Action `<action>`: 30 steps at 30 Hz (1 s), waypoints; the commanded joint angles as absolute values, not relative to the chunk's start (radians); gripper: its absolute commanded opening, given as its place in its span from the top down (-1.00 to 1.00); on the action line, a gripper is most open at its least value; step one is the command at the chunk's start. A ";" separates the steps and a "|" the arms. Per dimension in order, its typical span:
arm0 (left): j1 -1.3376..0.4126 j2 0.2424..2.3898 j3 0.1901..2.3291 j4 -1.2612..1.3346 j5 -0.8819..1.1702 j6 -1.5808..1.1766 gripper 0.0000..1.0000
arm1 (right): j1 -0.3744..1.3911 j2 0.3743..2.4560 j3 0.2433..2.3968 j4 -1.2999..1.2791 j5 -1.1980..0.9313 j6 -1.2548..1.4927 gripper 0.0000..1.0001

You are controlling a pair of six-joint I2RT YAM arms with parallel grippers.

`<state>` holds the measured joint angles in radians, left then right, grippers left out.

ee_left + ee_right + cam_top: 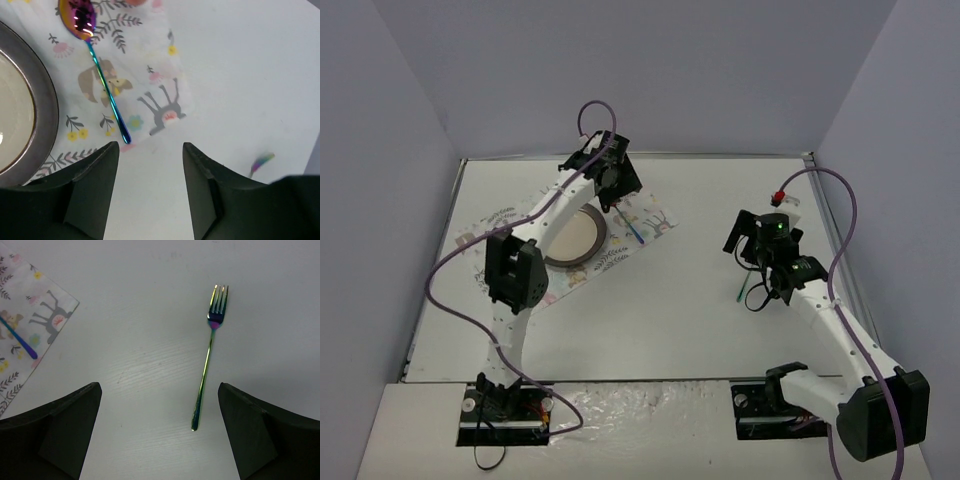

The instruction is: Set the dinner table for one person

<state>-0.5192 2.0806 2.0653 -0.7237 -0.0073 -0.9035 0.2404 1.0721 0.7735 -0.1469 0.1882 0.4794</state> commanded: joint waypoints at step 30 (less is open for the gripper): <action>-0.263 0.677 0.830 -0.708 -0.350 -0.510 -0.94 | 0.149 1.598 0.778 0.043 0.318 0.594 -0.18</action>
<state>-0.2730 0.6766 0.8201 -0.7188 -0.3180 -0.5358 0.1555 1.5663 0.7392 0.0022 0.2878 0.6030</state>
